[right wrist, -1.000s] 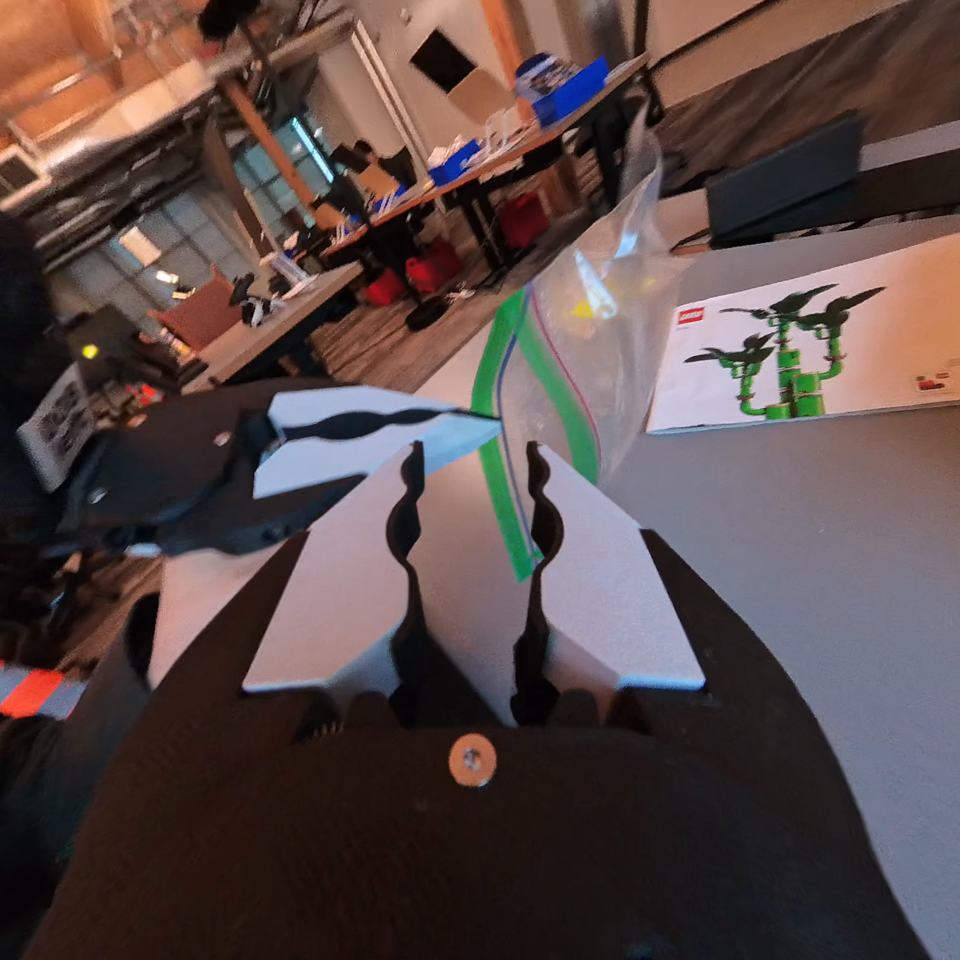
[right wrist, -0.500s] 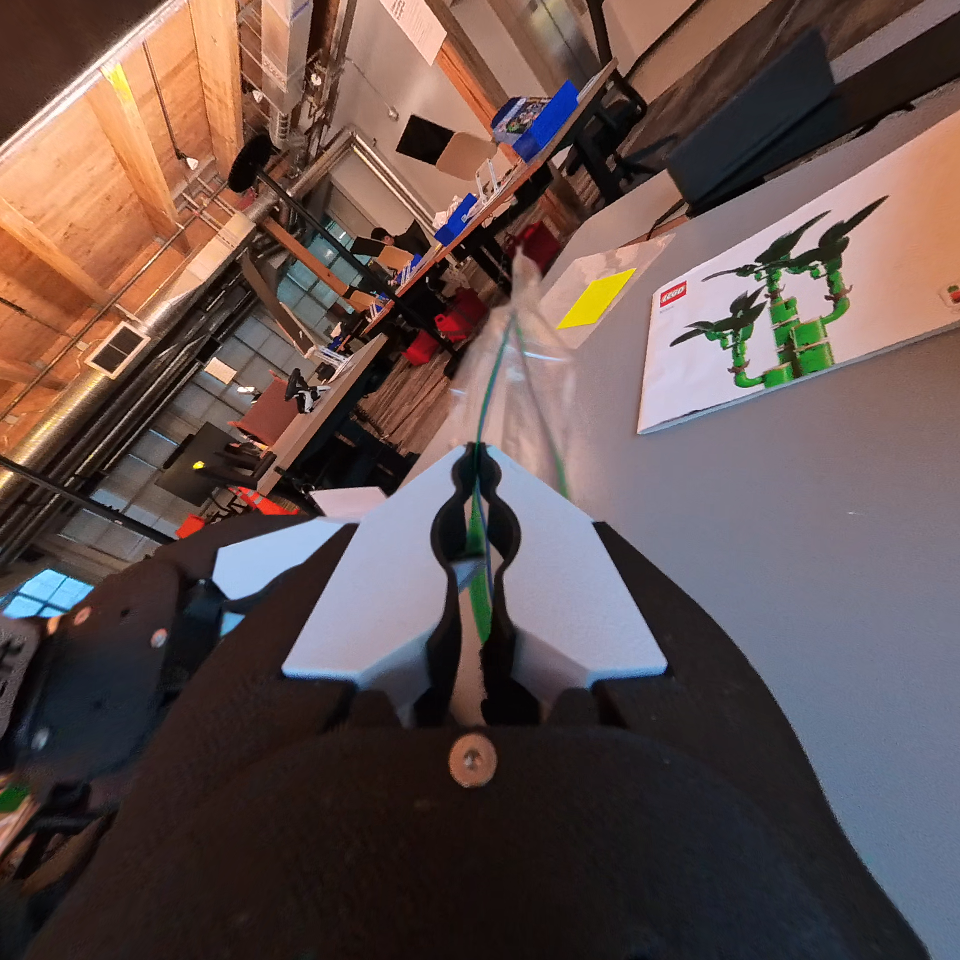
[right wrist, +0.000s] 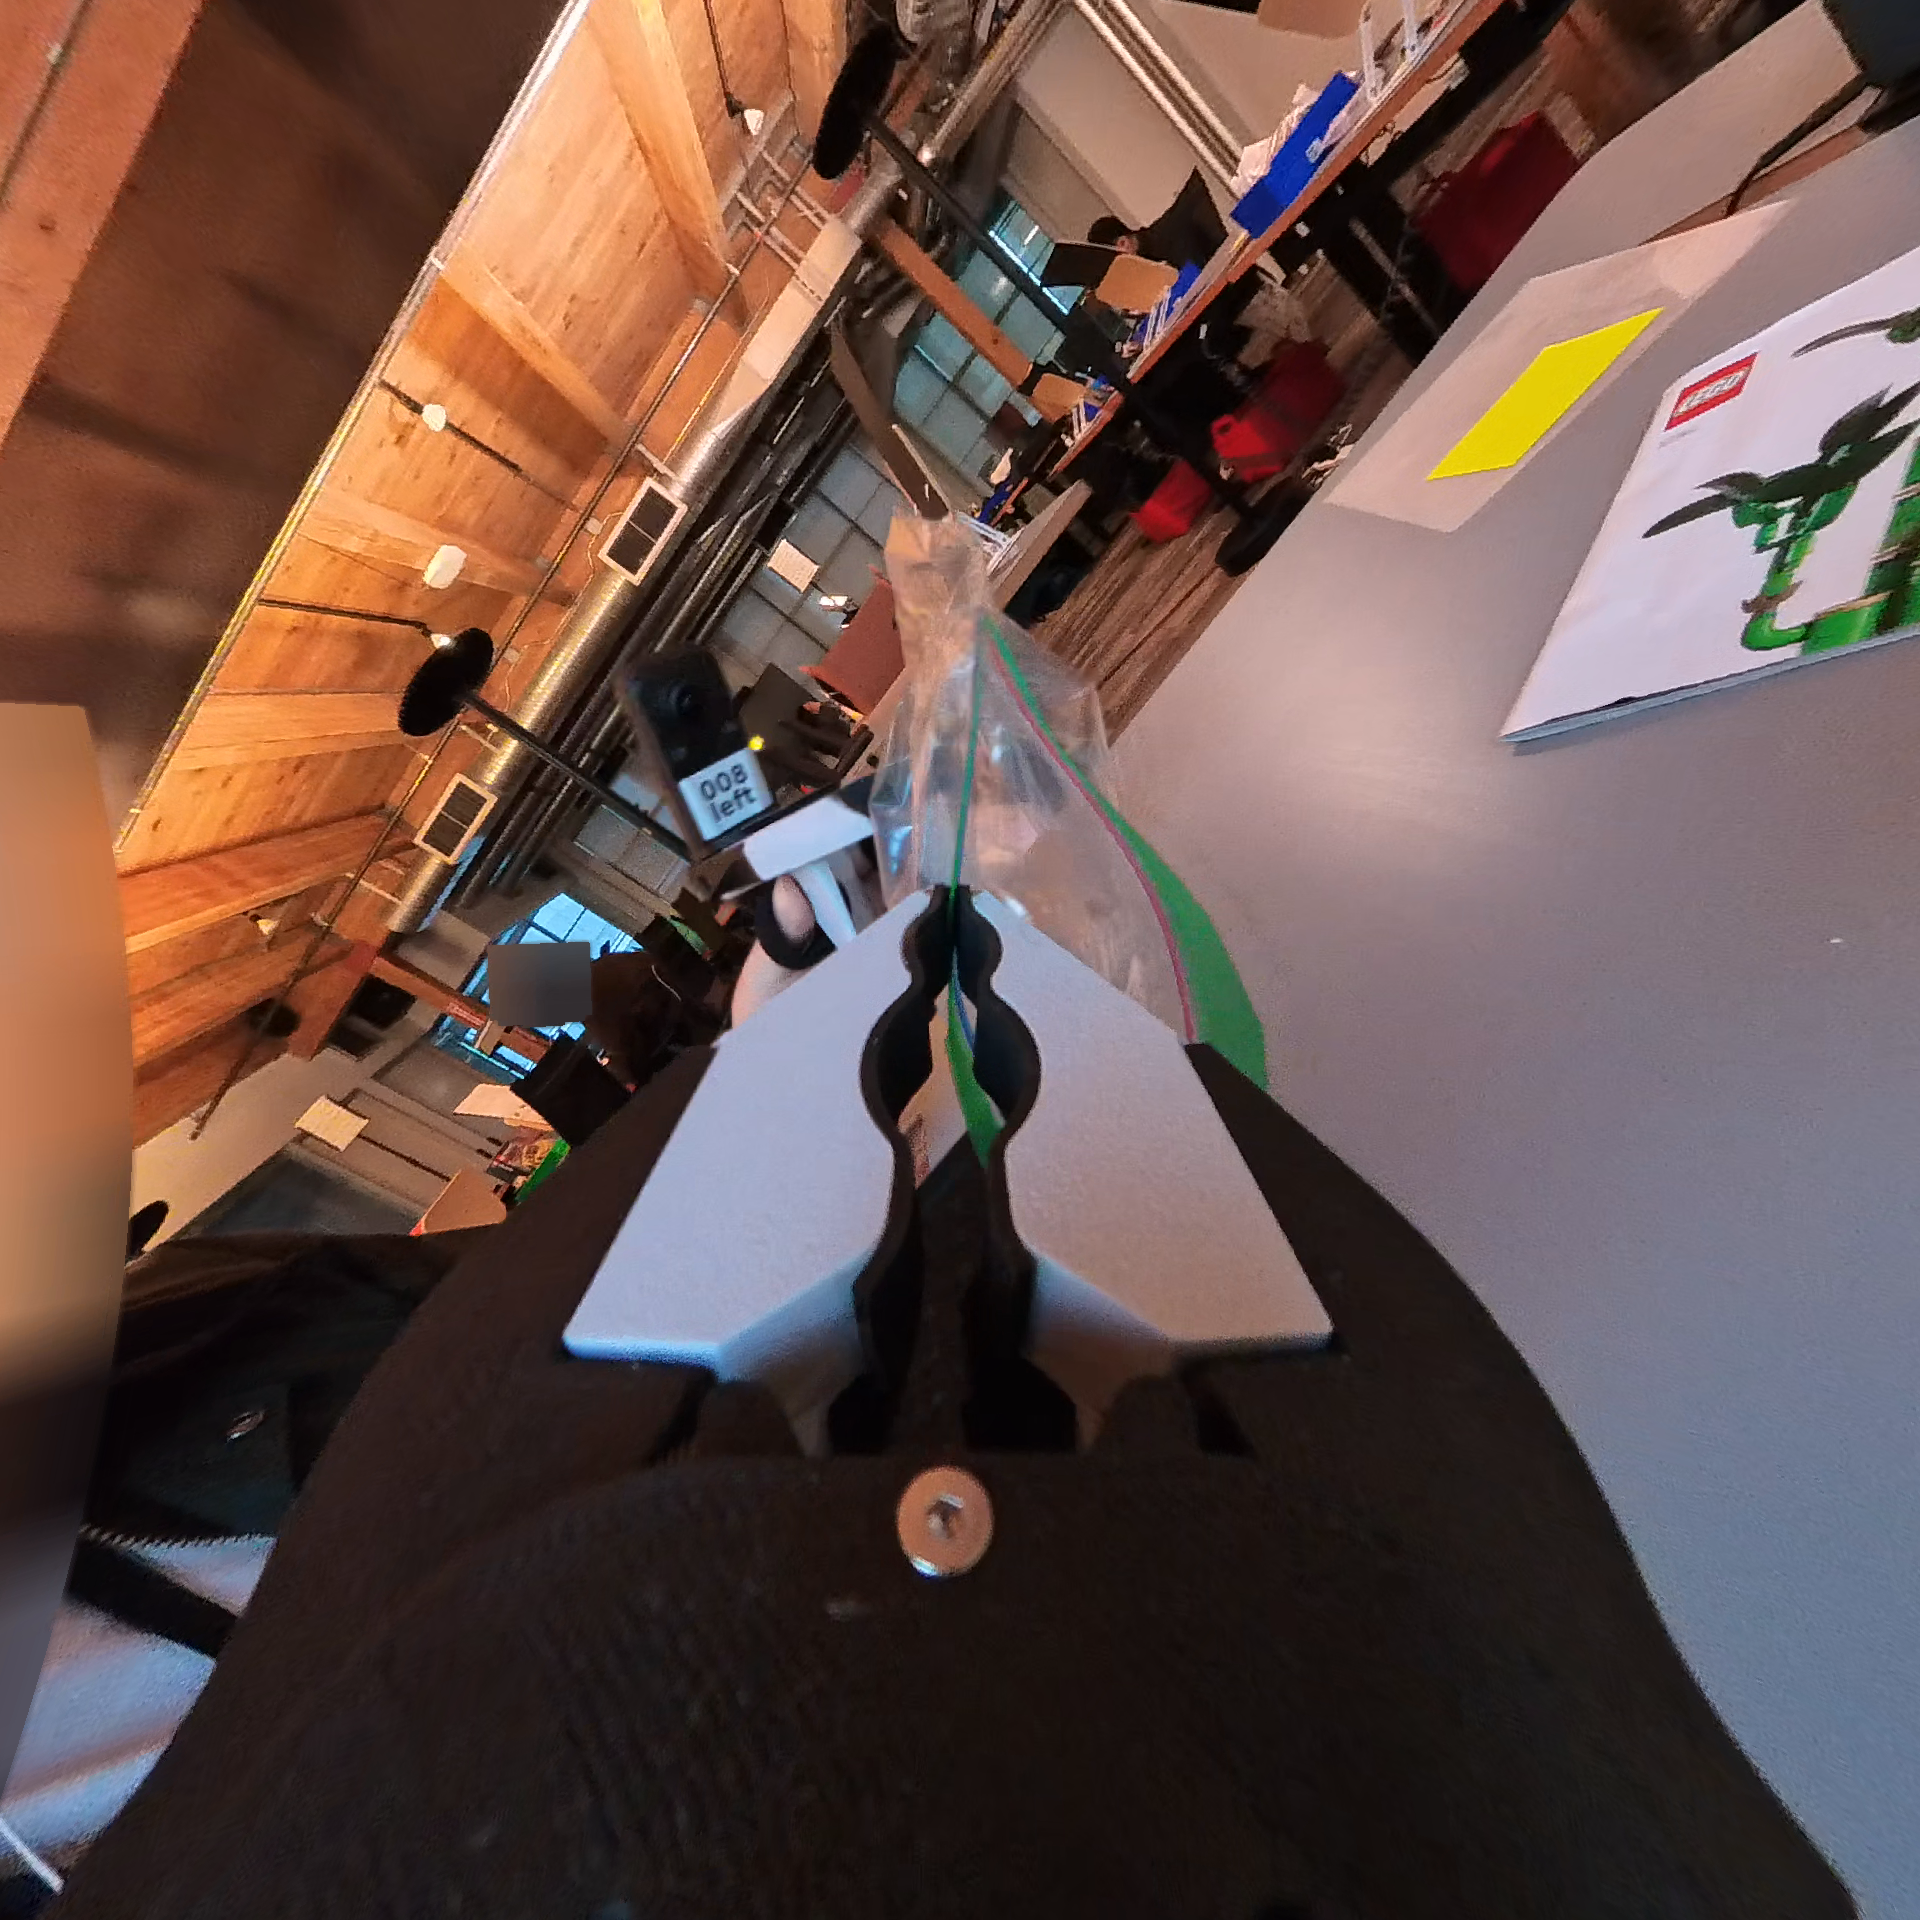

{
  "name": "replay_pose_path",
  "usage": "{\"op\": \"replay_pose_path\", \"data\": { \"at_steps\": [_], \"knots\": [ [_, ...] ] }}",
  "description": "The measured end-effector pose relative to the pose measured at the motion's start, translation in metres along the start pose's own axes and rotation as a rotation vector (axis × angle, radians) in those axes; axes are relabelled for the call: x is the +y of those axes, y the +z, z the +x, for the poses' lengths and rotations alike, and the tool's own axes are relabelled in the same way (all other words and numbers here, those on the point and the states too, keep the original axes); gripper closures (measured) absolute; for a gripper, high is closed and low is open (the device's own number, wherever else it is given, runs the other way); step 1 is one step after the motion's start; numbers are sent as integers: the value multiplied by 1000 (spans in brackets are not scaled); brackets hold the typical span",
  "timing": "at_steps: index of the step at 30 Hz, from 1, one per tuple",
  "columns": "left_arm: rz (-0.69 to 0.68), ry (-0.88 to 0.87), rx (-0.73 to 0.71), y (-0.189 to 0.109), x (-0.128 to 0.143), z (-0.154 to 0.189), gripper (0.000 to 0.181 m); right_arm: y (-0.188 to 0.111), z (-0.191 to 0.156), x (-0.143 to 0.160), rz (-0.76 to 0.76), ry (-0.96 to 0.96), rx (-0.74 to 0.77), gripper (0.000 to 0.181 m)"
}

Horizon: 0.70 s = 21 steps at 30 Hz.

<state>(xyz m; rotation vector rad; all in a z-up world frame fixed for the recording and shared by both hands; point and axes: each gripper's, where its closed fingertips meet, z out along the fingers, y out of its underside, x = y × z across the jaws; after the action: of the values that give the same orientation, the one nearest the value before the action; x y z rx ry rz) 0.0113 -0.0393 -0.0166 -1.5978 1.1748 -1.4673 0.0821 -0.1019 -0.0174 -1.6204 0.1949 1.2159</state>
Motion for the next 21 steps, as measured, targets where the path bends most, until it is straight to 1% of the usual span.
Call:
{"op": "replay_pose_path", "data": {
  "at_steps": [3, 4, 7, 9, 11, 13, 14, 16, 17, 19, 21],
  "knots": [
    [-57, -72, 103, 8, 12, 6, 160, -3, -4, 3, -13, 11, -37, 181],
    [-78, -76, 130, 9, 16, 9, 181, -4, -4, 3, -12, 20, -45, 181],
    [-76, -118, 135, 7, 18, 4, 181, -10, -18, -1, 7, 64, -165, 181],
    [-35, -159, 139, -1, 11, -2, 181, -19, -24, -10, 58, 104, -239, 181],
    [8, -226, 233, -9, 3, 6, 181, -21, -18, -8, 48, 120, -221, 181],
    [81, -229, 363, -18, -9, 22, 181, -22, -23, -9, 69, 134, -263, 181],
    [118, -237, 426, -24, -14, 30, 180, -23, -26, -12, 84, 156, -291, 181],
    [133, -252, 504, -31, -15, 38, 140, -27, -32, -18, 113, 182, -325, 181],
    [121, -242, 529, -33, -12, 41, 131, -29, -33, -21, 120, 185, -324, 181],
    [99, -189, 571, -36, -4, 49, 127, -31, -36, -24, 123, 173, -312, 181],
    [116, -126, 604, -36, -1, 58, 131, -34, -41, -28, 135, 173, -316, 181]
  ]
}}
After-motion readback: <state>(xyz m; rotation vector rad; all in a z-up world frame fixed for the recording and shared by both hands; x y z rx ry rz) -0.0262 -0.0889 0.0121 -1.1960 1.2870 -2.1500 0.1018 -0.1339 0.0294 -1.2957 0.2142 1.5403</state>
